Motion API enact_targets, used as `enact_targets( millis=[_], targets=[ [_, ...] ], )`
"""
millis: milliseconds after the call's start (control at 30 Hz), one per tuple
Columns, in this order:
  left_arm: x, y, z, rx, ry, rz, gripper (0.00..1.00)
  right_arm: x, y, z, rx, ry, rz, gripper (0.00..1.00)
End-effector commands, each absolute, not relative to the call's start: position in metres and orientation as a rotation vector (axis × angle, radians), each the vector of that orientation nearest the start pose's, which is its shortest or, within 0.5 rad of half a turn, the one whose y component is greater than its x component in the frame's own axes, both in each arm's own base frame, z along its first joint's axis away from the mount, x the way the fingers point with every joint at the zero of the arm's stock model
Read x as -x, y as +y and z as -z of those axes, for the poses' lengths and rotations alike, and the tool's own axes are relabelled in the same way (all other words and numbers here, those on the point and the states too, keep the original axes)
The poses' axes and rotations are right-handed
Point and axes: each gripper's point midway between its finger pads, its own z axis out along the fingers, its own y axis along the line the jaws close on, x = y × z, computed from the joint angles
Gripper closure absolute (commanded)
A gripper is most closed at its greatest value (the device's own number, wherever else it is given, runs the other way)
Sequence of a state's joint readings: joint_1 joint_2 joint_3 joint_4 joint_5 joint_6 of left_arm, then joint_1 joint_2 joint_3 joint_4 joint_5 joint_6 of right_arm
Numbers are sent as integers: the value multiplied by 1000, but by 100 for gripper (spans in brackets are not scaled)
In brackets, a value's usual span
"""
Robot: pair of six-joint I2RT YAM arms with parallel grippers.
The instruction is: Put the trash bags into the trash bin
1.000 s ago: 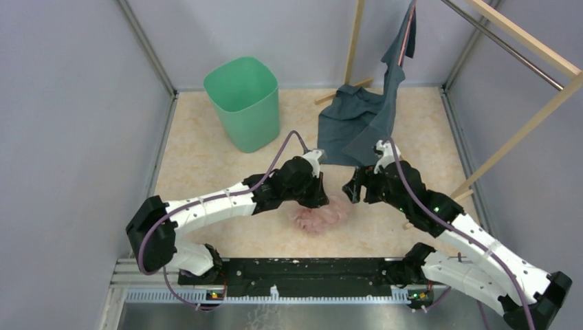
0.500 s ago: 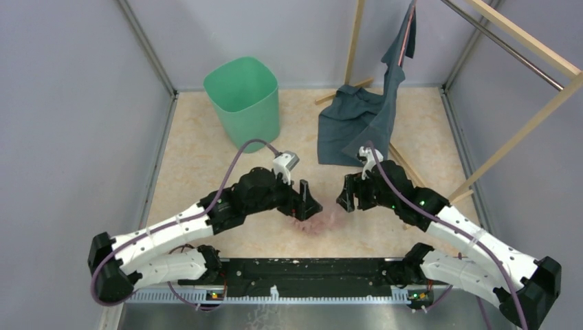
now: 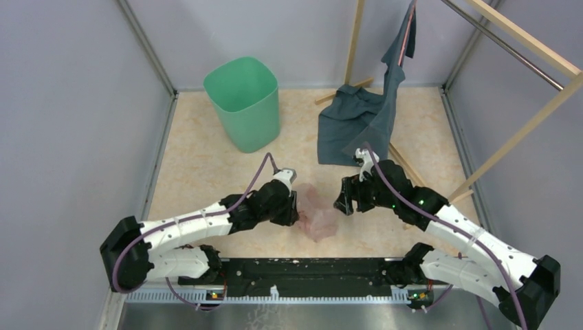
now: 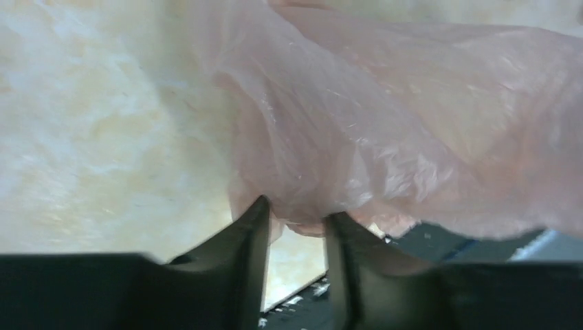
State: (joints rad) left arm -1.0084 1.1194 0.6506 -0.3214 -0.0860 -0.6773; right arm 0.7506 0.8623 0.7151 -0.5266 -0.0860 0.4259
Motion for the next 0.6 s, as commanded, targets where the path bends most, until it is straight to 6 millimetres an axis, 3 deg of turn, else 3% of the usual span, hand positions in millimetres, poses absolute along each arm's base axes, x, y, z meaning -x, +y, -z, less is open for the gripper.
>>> enact_targets(
  millis=[0,67,133,167,333,467,567],
  targets=[
    [-193,-268,-116,-284,2346,562,69,-155,220,-190,560,2247,-851,27],
    [-200,-276,-120,-296,2324,594,76,-147,223,-198,589,2236,-885,26],
    [-205,-279,-121,-298,2320,607,95,-143,224,-206,603,2216,-901,24],
    [-207,-279,-121,-293,2318,599,100,-142,224,-209,602,2211,-898,23],
    [-218,-263,-141,-187,2257,542,100,-141,231,-228,609,2171,-919,14],
    [-229,-231,-156,-21,2218,400,100,-130,264,-245,684,2096,-1046,11],
    [-230,-217,-164,47,2225,339,100,-119,293,-249,755,2063,-1133,9]
  ],
)
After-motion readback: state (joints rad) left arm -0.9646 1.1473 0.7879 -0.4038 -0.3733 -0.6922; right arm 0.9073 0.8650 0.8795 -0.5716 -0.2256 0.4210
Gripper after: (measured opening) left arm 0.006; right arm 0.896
